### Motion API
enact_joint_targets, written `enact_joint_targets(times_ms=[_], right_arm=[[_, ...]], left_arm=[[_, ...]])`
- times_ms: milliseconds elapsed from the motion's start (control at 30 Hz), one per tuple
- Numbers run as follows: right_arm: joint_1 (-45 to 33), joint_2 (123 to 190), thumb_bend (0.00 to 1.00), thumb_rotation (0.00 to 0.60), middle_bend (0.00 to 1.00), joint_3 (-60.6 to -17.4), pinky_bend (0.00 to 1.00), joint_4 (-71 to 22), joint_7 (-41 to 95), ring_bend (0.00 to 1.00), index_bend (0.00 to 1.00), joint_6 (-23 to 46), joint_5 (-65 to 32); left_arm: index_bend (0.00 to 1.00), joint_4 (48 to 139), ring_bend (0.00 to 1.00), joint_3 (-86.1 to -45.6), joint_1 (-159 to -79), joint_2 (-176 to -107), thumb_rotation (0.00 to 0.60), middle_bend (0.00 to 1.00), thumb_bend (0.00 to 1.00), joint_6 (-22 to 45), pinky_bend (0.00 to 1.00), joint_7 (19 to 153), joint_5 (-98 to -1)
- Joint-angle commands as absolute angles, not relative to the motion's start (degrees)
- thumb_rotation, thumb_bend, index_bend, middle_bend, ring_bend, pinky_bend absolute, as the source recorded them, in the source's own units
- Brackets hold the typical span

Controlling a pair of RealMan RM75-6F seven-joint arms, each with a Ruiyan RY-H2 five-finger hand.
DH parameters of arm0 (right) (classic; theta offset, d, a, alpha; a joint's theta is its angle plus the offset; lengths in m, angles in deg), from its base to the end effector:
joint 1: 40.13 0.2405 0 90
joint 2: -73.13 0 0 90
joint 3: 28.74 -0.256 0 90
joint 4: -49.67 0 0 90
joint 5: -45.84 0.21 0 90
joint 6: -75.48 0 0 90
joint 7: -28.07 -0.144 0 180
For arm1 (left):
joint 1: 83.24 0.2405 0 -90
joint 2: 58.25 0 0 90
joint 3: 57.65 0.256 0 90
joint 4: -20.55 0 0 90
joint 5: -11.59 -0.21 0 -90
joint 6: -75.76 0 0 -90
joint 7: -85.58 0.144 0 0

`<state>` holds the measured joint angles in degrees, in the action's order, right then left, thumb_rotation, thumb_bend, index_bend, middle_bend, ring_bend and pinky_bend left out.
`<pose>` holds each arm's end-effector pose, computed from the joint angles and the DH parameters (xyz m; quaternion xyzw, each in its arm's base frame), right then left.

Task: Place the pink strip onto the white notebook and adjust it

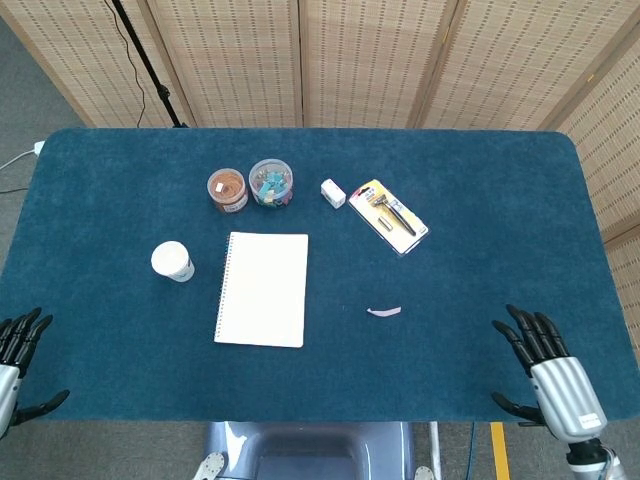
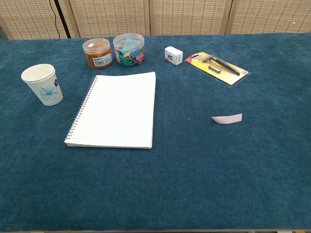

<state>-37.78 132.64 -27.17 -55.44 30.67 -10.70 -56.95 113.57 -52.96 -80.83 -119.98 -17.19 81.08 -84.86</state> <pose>-0.2444 -0.1446 0.1470 0.6568 -0.3762 0.4436 0.4799 -0.3075 0.1131 0.1619 -0.6094 -0.4063 -0.4017 0.5497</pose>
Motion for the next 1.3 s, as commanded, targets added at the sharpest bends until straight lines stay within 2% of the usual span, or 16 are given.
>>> enact_joint_targets(times_ms=[33, 200, 367, 500, 800, 1300], right_arm=[[-32.6, 136.2, 0.0, 0.6, 0.0, -29.9, 0.0, -54.2, 34.4, 0.0, 0.16, -3.3, -53.6], [-27.7, 140.9, 0.01, 0.6, 0.0, -32.7, 0.0, -53.2, 38.8, 0.0, 0.24, 3.4, -49.9], [-22.9, 147.3, 0.15, 0.6, 0.0, -35.7, 0.0, -51.7, 44.5, 0.0, 0.31, 9.0, -45.7], [-20.3, 151.4, 0.16, 0.6, 0.0, -37.5, 0.0, -50.5, 48.3, 0.0, 0.32, 11.7, -41.6], [-16.6, 158.7, 0.16, 0.6, 0.0, -39.1, 0.0, -45.8, 54.0, 0.0, 0.33, 14.2, -34.9], [-11.8, 165.6, 0.28, 0.6, 0.0, -40.6, 0.0, -39.1, 58.4, 0.0, 0.38, 17.4, -26.0]], left_arm=[[0.0, 113.8, 0.0, -53.0, -80.8, -119.8, 0.6, 0.0, 0.0, -17.1, 0.0, 80.9, -84.7], [0.0, 113.9, 0.0, -53.2, -80.8, -119.5, 0.6, 0.0, 0.0, -17.0, 0.0, 80.1, -84.2], [0.0, 114.1, 0.0, -53.3, -81.0, -119.1, 0.6, 0.0, 0.0, -16.5, 0.0, 79.4, -83.7], [0.0, 114.2, 0.0, -53.4, -81.1, -118.8, 0.6, 0.0, 0.0, -16.1, 0.0, 78.9, -83.4], [0.0, 114.6, 0.0, -53.5, -81.6, -118.0, 0.6, 0.0, 0.0, -15.0, 0.0, 77.8, -82.6], [0.0, 115.0, 0.0, -53.6, -81.8, -117.7, 0.6, 0.0, 0.0, -14.1, 0.0, 77.5, -81.9]])
